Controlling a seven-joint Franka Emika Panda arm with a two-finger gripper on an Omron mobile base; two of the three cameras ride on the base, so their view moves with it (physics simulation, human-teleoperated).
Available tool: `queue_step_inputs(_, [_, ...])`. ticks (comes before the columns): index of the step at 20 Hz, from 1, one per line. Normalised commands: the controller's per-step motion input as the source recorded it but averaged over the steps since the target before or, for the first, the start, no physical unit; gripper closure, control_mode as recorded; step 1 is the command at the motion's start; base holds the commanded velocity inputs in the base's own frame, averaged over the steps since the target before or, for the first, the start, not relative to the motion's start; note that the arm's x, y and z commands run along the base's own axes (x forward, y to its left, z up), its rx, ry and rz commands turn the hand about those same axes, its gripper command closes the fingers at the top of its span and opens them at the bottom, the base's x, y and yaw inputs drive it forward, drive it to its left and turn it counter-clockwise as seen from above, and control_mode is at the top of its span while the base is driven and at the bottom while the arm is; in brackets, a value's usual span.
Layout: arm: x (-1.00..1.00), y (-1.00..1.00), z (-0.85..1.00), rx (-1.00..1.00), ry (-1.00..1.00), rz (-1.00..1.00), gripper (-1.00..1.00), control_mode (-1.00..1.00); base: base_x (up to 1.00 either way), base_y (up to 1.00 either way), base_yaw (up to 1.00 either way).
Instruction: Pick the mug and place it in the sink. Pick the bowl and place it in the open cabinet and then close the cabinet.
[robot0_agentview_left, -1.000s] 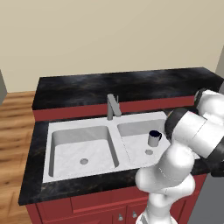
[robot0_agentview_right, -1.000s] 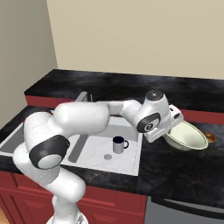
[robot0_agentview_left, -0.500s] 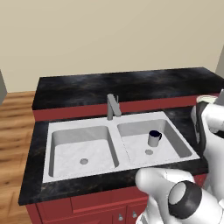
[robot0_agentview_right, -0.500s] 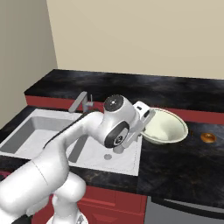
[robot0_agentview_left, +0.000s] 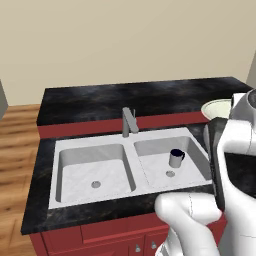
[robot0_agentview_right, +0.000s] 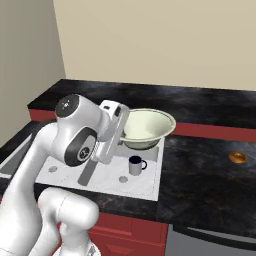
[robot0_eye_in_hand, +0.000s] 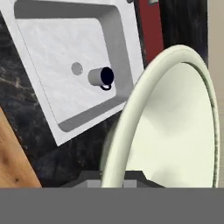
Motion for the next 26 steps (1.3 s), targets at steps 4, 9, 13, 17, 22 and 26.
queue_step_inputs(4, [-0.92,0.87,0.6,-0.09,0.05,0.17,1.0,-1.0,0.0,0.0,0.0])
queue_step_inputs(9, [-0.54,0.36,-0.23,0.12,0.05,0.01,1.0,-1.0,0.0,0.0,0.0])
queue_step_inputs(13, [-0.51,0.0,-0.24,0.19,-0.02,0.0,1.0,-1.0,0.0,0.0,0.0])
queue_step_inputs(17, [-0.34,0.0,0.0,0.01,-0.01,0.0,1.0,-1.0,0.0,0.0,0.0])
queue_step_inputs(22, [-0.2,0.06,0.0,-0.01,0.0,0.0,1.0,-1.0,0.0,0.0,0.0])
queue_step_inputs(26, [0.0,0.0,0.0,0.0,0.0,0.0,1.0,-1.0,0.0,0.0,0.0])
